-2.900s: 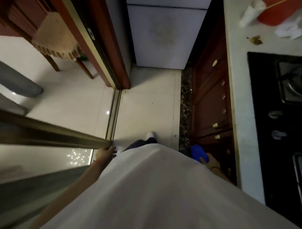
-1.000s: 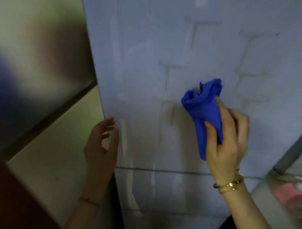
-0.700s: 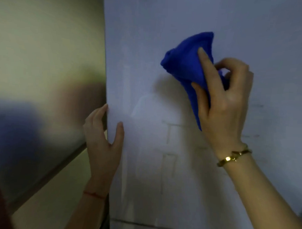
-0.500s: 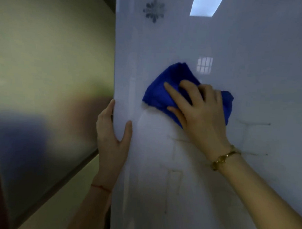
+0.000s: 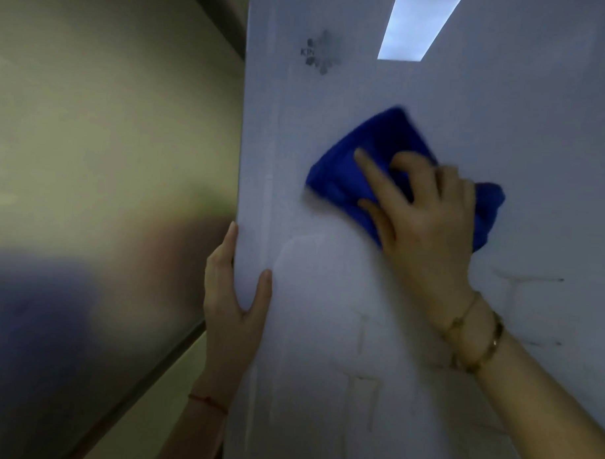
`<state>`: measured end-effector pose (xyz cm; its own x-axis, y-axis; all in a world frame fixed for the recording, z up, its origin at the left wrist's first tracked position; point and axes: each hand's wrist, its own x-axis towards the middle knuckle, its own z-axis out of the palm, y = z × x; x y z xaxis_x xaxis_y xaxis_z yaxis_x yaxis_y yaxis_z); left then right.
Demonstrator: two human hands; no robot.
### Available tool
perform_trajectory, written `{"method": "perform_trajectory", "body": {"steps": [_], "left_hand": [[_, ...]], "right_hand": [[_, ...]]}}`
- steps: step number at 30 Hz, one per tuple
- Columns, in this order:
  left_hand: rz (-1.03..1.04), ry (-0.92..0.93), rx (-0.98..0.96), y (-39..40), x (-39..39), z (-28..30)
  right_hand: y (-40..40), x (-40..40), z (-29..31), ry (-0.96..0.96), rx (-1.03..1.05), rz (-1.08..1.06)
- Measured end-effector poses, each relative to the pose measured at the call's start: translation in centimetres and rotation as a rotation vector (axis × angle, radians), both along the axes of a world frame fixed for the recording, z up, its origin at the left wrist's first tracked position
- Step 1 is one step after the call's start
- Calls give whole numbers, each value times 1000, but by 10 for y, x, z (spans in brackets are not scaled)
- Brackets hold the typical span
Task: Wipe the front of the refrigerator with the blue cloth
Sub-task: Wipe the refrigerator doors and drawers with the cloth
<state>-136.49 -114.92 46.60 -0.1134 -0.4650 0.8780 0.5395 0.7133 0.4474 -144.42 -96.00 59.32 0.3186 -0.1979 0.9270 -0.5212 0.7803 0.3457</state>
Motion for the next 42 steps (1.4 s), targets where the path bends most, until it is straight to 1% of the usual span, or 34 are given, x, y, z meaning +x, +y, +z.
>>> {"method": "perform_trajectory", "body": {"steps": [3,4,5,7,10,12,14,17,18,19,20,23,24,25,26,27,30,31,32,33,36,38,39,40,42], "left_hand": [[15,20,-21,0,-2,1],[17,26,-26,0,-2,1],[18,30,-27,1,-3,2],[20,37,-21,2,-4,2],[17,53,6,0,-6,-1],[0,46,27,-1,-8,-1],[-13,30,39,-2,-8,-1],[-13,22,36,-4,-8,-1],[-17,17,35,-5,-8,-1],[-24,12,38,-5,-8,-1],[-28,10,42,-5,-8,-1],[-15,23,50,-3,-7,-1],[-16,25,49,-3,-8,-1],[-23,22,47,-3,-8,-1],[-31,19,46,-3,-8,-1],[-41,16,45,-3,-7,-1],[-52,11,30,-4,-7,-1],[-48,9,28,-4,-7,-1],[-45,9,33,-4,-7,-1],[-45,9,40,-5,-7,-1],[-38,21,49,-4,-8,-3],[-38,26,40,-5,-9,-3],[-41,25,40,-5,-9,-3],[-44,19,42,-5,-8,-3],[-44,4,42,-6,-8,-1]], "right_hand": [[6,1,-57,61,276,-50],[14,0,-66,70,329,-71],[23,-2,-62,77,340,-79],[32,-5,-35,74,241,-81],[24,-7,26,5,-25,-54],[7,-4,38,-21,-107,-41],[-7,0,12,12,-4,-1],[-1,2,-56,70,292,-56],[9,1,-66,82,351,-79],[18,-1,-62,88,362,-87],[24,-3,-50,85,319,-85],[23,-7,14,17,18,-61],[18,-6,30,-12,-63,-51],[10,-4,33,-29,-105,-35],[1,-1,24,-24,-92,-13],[-5,1,5,-8,-22,4],[-4,6,-77,39,302,-50],[3,6,-91,54,358,-76],[11,4,-90,59,372,-82],[18,1,-76,59,332,-80],[19,-4,2,23,27,-56],[9,-2,45,-25,-125,-38],[1,-1,50,-38,-144,-16],[-6,1,43,-21,-109,9],[-15,4,-4,31,63,28]]}}
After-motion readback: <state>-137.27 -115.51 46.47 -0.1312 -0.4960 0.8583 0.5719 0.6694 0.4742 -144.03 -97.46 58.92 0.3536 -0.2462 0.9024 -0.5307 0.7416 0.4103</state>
